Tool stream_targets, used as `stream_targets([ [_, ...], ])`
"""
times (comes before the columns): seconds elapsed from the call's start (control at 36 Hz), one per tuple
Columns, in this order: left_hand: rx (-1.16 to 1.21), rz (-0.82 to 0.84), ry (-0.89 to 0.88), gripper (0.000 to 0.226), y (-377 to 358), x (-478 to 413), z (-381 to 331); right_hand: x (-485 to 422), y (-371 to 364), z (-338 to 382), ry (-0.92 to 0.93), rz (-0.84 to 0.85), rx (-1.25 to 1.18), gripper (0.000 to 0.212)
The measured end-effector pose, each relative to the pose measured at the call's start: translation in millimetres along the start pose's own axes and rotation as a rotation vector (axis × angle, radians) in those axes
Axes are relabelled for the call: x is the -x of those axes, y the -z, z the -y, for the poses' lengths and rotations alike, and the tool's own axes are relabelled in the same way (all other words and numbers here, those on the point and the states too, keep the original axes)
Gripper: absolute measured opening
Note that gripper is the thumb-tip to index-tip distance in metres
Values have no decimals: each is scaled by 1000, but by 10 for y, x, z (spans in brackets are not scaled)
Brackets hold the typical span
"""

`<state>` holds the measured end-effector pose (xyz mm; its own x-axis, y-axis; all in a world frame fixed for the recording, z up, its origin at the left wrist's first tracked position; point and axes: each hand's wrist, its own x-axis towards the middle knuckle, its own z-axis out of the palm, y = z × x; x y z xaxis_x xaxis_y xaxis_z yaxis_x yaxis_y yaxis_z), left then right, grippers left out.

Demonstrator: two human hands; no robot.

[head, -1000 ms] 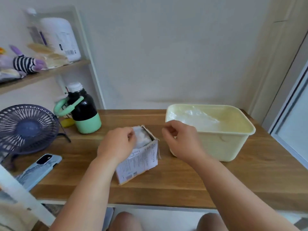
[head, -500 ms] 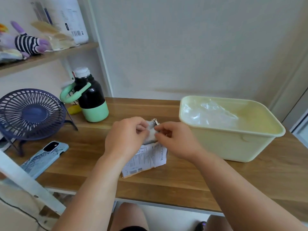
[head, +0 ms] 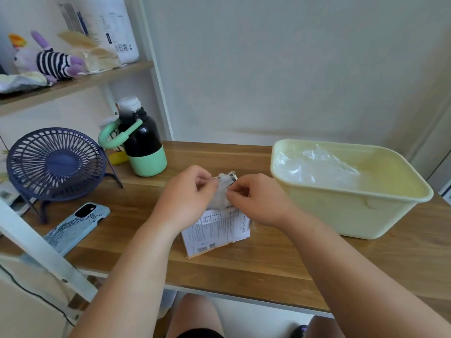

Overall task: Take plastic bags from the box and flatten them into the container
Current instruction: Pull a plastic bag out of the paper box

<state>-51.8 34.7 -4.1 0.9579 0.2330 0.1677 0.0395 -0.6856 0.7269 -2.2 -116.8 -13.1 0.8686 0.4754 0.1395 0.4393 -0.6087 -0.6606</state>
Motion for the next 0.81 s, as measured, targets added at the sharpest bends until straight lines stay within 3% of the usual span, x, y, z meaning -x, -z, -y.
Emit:
stream_targets([
  [0.14,-62,141,-22,23,20,34,10,28,0,54,3,86,14,35],
  [0.22,38,172,-31,32,-8,42,34,25,-19,22,3,63,-47,40],
  [0.33,79,148,-42,32,2,35,49,35,48,6,-19,-1,-228,38],
  [0.44,-77,148,-49,43,-25,27,28,32,122,50,-31,-43,-465,33],
  [0.58,-229,70,-74,33,-33,17,6,32,257,125,-55,-119,-826,34],
  [0.72,-318,22,-129,25,-38,24,-13,32,389,114,-95,-300,-1036,34],
  [0.81,-306,65,-187,35,-63,43,-77,36,483,115,-79,-321,-1091,33],
])
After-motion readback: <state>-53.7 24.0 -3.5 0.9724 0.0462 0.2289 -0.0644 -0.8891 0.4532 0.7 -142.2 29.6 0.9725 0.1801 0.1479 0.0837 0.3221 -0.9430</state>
